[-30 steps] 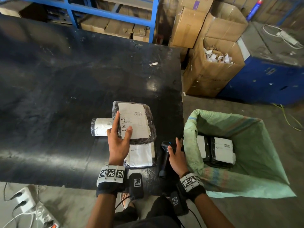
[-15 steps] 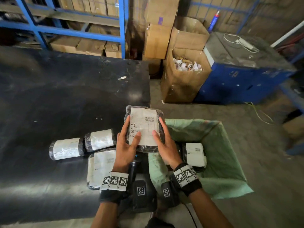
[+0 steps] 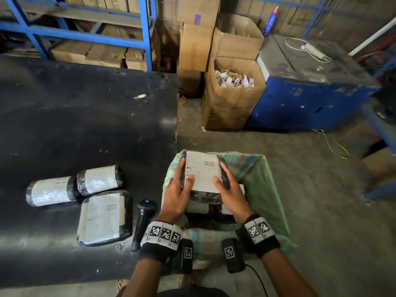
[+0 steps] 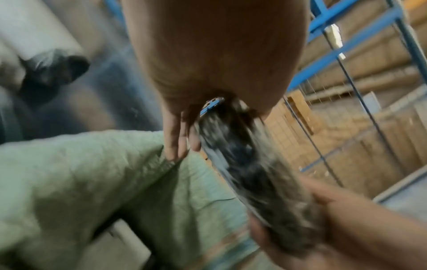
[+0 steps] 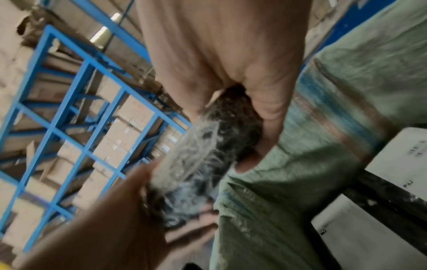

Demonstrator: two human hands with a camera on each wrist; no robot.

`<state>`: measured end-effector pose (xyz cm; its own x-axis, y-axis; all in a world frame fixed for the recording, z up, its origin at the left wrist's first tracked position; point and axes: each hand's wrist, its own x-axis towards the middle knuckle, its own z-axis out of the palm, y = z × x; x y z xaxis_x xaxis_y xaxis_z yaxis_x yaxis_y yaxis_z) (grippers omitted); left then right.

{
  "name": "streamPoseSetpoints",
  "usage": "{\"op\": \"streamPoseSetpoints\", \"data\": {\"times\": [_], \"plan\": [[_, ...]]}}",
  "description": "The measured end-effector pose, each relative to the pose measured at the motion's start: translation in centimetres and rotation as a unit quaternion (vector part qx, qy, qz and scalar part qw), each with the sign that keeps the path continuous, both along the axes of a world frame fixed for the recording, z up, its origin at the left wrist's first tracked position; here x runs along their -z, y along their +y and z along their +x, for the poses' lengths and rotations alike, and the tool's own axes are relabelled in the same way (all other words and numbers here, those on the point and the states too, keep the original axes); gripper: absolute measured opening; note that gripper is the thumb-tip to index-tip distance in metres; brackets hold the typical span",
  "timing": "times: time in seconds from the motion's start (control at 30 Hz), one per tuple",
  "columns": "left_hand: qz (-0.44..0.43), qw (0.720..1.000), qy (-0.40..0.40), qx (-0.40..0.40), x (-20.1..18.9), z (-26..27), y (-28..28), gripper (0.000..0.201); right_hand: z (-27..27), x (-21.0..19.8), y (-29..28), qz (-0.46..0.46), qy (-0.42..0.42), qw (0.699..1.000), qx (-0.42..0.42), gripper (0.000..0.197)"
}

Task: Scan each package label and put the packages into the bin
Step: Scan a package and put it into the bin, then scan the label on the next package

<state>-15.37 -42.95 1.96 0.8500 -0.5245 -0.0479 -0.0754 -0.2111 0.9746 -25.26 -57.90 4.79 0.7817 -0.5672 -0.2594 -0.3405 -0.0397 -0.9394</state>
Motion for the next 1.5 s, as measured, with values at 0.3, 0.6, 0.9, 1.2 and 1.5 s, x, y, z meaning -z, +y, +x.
{"op": "streamPoseSetpoints", "data": {"times": [0.3,0.6,0.9,1.2,1.5], "plan": [[0.259,0.945,-0.201,0.016,6.9,-1.3,0.0,0.075,1.6,7.3,-8.6,-0.023,0.270,0.959,-0.085,0.067],[0.319,0.909,-0.263,0.051,8.4,-2.1,0.8,0.063,5.6,12.1,-7.9,-0.018,0.301,0.946,-0.117,0.069],[0.355,0.895,-0.262,0.062,8.8,-2.3,1.2,0.060,5.9,19.5,-4.9,-0.169,0.353,0.893,-0.223,0.086],[0.265,0.938,-0.214,0.060,9.1,-1.5,1.4,0.066,8.7,20.1,-5.6,-0.098,0.462,0.855,-0.213,0.110],[0.212,0.958,-0.152,-0.118,6.3,1.9,11.6,0.063,9.0,6.2,-0.3,-0.125,0.173,0.972,-0.098,0.040]]}}
